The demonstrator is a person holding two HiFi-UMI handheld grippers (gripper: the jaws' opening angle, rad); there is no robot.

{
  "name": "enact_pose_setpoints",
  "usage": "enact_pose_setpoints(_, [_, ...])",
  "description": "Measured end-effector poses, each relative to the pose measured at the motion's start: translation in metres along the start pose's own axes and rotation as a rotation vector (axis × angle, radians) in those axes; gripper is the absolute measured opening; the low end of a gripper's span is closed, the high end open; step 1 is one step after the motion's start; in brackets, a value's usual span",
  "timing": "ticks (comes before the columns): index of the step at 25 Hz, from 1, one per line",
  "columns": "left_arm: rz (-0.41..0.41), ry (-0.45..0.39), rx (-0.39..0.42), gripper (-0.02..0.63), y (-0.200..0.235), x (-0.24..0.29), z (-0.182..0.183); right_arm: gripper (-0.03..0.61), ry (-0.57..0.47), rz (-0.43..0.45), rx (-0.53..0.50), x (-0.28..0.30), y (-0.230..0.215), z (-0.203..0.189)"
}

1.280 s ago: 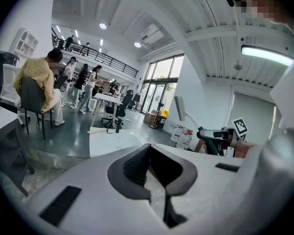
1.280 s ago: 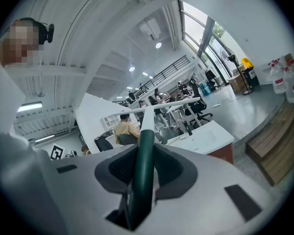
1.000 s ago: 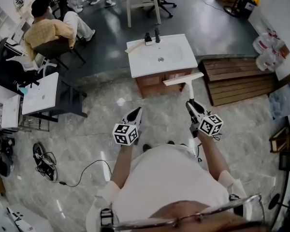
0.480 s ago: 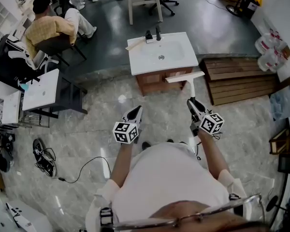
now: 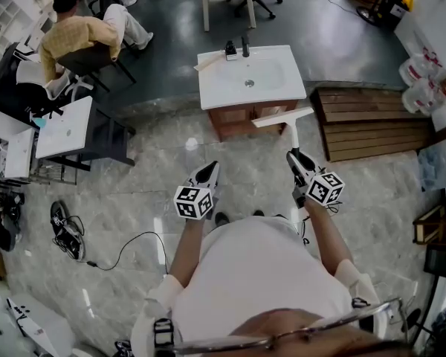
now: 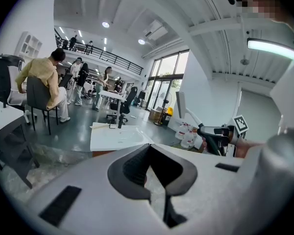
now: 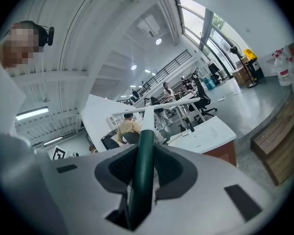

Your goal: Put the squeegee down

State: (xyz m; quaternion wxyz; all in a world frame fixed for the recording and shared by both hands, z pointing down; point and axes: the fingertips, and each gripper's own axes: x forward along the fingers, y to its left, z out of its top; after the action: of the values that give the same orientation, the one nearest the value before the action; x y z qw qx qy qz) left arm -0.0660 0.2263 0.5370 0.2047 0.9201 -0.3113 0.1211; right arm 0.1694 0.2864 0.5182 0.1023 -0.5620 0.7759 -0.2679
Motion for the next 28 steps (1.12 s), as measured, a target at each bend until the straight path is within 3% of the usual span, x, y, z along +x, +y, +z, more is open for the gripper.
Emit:
enact_pose_setpoints(14, [0.058,0.004,-0.032,0.005,-0.033,0.011,-0.02,0.1,0.067,0.062,-0.013,-0.013,-0.028,-0.001])
enact_pose_setpoints(22, [0.068,0.011,-0.032,0.005,-0.026,0.013,-0.02,0.098,0.086,0.07,-0.004,-0.003,-0.029,-0.01])
enact_pose_setpoints(28, [0.046,0.019,-0.039,0.005,0.004,0.026,-0.012,0.098,0.092,0.046,-0.005,0.025,-0.029,-0.009])
